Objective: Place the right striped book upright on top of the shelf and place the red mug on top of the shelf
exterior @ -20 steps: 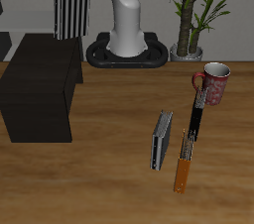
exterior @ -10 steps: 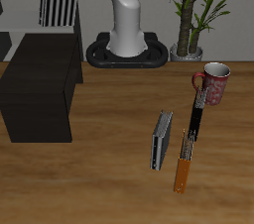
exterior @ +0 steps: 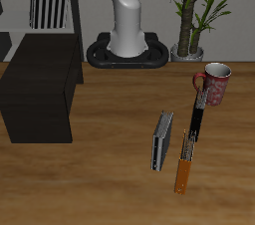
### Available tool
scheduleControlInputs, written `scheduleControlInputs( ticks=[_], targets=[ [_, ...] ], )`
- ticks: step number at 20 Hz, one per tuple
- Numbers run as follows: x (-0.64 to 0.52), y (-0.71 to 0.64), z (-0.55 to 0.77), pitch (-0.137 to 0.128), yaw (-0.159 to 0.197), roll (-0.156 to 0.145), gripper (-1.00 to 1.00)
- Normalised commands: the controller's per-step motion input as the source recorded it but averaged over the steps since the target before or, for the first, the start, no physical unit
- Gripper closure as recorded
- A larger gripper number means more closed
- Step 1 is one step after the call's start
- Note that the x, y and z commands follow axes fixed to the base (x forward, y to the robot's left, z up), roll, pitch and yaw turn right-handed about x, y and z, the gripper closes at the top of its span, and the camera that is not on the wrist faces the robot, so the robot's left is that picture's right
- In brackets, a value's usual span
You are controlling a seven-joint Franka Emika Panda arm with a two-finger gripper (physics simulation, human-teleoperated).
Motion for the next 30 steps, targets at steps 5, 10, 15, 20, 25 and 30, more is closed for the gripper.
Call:
scheduleControlInputs(
  ticks=[5,10,15,20,25,30],
  targets=[
    [-0.11,-0.09,-0.03,0.026,-0.047,0.067,1.00],
    [-0.04,-0.12,-0.09,0.022,-0.067,0.060,1.00],
    [0.04,-0.15,-0.09,0.006,-0.071,0.041,1.00],
    [0.14,-0.05,-0.14,0.017,0.019,-0.025,1.00],
    [0.18,-0.06,-0.13,0.026,-0.009,0.038,1.00],
    [0.06,-0.06,-0.11,0.002,0.009,0.063,1.00]
  ],
)
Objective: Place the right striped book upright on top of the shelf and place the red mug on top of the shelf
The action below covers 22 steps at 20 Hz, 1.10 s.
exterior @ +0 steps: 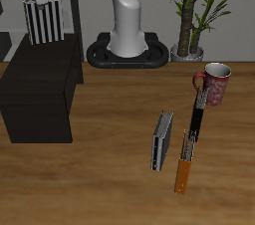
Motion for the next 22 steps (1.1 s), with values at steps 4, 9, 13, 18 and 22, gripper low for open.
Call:
scheduleControlInputs(
  ticks=[4,9,13,18,22],
  targets=[
    [-0.09,-0.15,0.03,-0.028,-0.049,-0.036,-1.00],
    [-0.07,-0.06,0.03,-0.031,0.005,-0.032,-1.00],
    [-0.09,-0.08,0.09,-0.021,-0.001,-0.025,-1.00],
    [-0.08,0.09,0.21,-0.027,0.075,-0.041,-1.00],
    [-0.05,0.33,0.31,-0.048,0.137,-0.022,-1.00]
  ],
)
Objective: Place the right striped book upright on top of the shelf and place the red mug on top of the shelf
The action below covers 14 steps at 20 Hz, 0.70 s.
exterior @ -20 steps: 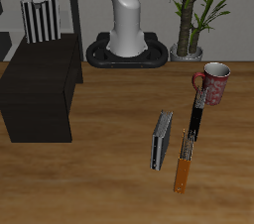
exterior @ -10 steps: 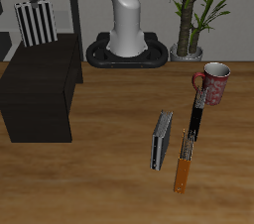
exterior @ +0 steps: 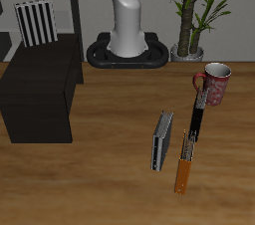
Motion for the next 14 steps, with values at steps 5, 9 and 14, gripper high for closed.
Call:
scheduleControlInputs(
  ticks=[5,9,14],
  targets=[
    [0.11,0.56,0.27,-0.043,0.266,-0.040,-1.00],
    [0.47,0.83,0.05,-0.026,0.346,-0.065,-1.00],
    [0.44,0.99,-0.09,0.038,0.277,0.052,-1.00]
  ],
)
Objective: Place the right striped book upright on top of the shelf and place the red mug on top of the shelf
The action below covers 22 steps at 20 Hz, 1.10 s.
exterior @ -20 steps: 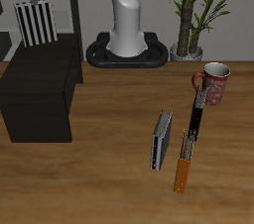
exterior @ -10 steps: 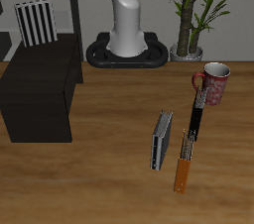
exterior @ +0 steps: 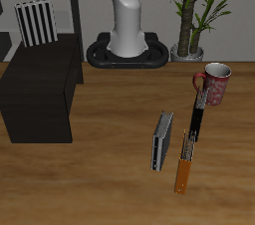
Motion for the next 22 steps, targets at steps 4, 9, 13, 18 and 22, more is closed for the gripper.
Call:
scheduleControlInputs(
  ticks=[4,9,13,18,22],
  targets=[
    [0.11,0.35,0.02,-0.045,0.146,-0.056,-1.00],
    [0.45,0.80,-0.01,-0.002,0.200,-0.045,-1.00],
    [0.43,0.64,-0.17,0.016,0.104,-0.010,-1.00],
    [0.25,0.61,-0.17,-0.005,0.094,0.031,-1.00],
    [0.04,0.67,-0.37,-0.031,0.076,-0.028,-1.00]
  ],
)
